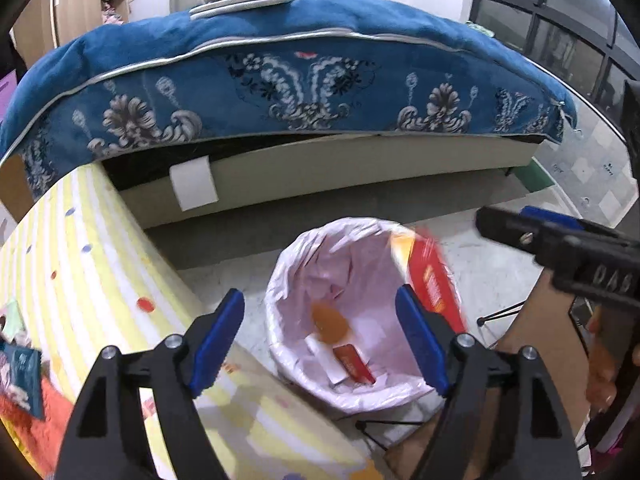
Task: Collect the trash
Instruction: 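Move both tools back over the table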
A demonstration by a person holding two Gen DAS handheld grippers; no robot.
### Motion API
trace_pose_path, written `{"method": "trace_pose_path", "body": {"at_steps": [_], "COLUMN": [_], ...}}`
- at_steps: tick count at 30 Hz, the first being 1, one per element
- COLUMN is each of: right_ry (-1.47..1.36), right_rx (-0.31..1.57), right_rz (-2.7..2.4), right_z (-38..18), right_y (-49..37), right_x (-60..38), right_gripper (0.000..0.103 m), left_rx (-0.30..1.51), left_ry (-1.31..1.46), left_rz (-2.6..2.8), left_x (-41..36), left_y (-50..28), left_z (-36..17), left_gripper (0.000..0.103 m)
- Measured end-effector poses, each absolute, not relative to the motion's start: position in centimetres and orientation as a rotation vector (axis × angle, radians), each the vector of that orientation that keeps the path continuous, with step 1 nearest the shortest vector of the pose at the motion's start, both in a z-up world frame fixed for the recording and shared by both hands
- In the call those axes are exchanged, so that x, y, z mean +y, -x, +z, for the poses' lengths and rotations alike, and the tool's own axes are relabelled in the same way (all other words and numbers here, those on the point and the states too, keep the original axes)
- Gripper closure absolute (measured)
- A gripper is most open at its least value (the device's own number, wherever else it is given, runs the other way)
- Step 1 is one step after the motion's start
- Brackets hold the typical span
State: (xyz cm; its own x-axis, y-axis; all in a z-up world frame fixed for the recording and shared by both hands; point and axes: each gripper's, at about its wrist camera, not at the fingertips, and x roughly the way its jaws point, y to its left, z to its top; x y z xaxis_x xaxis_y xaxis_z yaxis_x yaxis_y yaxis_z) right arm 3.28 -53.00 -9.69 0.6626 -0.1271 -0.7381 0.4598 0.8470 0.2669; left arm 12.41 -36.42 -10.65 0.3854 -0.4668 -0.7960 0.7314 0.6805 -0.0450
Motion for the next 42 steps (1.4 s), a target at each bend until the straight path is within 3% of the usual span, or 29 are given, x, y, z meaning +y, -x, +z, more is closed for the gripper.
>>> {"method": "trace_pose_path", "body": {"at_steps": [17,34,42], "right_ry": [-0.327,-0.099,0.009], "right_rx": [0.764,0.776,0.793], "right_rz": [-0.275,0.017,0.123], "right_z": [-5.4,-3.0,-3.8], "right_y": [1.6,-3.3,-8.5], "right_x": [-43.4,-28.9,-24.0], "right_gripper": [0.020,0.024,0.026], "left_rx": [0.812,0.798,0.788], "left_ry": [-0.237,-0.074,-0.058], "left_rz": [-0.571,-0.195,-0.085], "left_x": [-21.6,-3.7,0.7], "left_y": [-7.3,-6.3,-8.1], "left_z": [-5.8,-4.1,-4.0], "left_gripper": [0.024,0.023,0.023]}}
